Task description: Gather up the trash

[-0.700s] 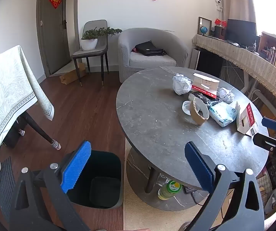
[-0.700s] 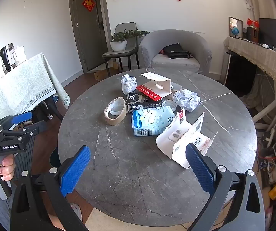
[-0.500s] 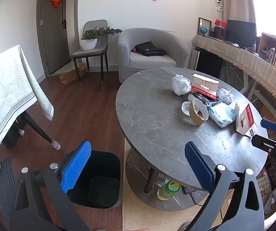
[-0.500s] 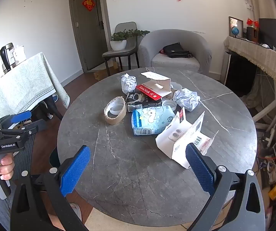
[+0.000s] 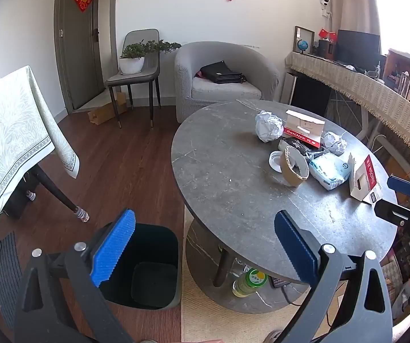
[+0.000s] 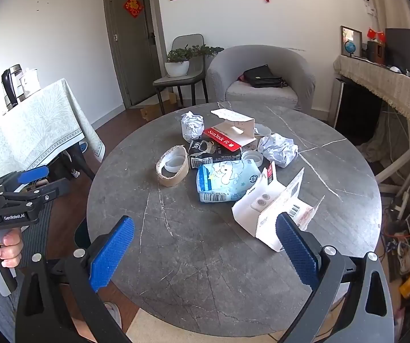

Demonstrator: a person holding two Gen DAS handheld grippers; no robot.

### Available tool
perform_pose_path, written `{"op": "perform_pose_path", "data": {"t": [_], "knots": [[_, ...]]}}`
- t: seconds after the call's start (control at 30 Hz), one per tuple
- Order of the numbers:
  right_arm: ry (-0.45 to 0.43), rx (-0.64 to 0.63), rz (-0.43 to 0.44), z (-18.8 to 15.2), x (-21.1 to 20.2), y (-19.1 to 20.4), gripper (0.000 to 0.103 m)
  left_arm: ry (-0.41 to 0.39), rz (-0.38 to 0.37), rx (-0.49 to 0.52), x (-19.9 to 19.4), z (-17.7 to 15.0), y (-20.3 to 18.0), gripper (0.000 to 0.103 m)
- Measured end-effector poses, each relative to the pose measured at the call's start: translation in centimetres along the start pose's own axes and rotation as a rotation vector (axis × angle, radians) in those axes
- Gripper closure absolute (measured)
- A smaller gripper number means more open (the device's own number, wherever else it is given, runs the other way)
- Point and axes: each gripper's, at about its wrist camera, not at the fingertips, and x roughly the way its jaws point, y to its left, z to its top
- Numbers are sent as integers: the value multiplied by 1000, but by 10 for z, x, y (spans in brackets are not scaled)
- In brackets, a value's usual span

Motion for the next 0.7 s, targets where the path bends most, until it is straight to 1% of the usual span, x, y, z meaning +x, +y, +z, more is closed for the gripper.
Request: {"op": "perform_pose_path", "data": {"t": [0.7], "knots": [[4,-4,0,1,1,1,3,1,-1,-4,1,-1,-4,3]]}}
